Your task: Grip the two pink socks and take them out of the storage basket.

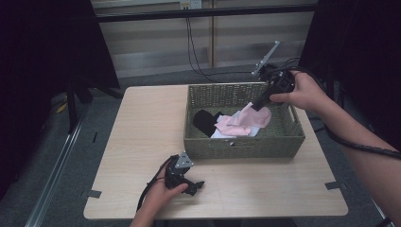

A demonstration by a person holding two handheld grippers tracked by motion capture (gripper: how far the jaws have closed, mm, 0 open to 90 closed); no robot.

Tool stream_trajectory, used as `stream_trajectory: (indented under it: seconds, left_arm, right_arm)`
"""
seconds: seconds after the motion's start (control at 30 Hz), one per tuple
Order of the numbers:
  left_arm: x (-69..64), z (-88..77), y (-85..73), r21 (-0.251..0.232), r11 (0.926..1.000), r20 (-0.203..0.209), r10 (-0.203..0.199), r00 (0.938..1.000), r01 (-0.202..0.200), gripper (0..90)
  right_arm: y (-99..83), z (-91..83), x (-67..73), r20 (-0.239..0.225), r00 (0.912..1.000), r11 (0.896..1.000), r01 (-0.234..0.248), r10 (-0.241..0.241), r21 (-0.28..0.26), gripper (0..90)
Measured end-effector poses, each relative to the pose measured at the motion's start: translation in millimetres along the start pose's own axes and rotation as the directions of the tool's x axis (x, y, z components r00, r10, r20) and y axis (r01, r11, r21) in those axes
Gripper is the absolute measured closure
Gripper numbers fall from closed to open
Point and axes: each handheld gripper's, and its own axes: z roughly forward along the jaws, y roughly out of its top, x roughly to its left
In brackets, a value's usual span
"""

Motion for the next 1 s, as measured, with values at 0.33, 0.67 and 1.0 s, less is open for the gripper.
stream_trajectory:
  seconds: [0.33, 0.67, 1.0]
  left_arm:
    - [0.0, 0.0, 0.0, 0.000, 1.0000, 0.000, 0.000, 1.0000, 0.000, 0.0]
    - [0.0, 0.0, 0.0, 0.000, 1.0000, 0.000, 0.000, 1.0000, 0.000, 0.0]
    - [0.0, 0.0, 0.0, 0.000, 1.0000, 0.000, 0.000, 1.0000, 0.000, 0.0]
  right_arm:
    - [-3.4, -17.5, 18.9, -0.024, 0.9992, 0.999, 0.031, -0.031, -0.009, 87.5]
    - [-7.0, -30.8, 43.9, -0.044, 0.9952, 0.996, 0.086, -0.087, -0.023, 87.5]
    - [-13.7, -19.3, 73.6, -0.092, 0.9779, 0.982, 0.184, -0.188, -0.052, 87.4]
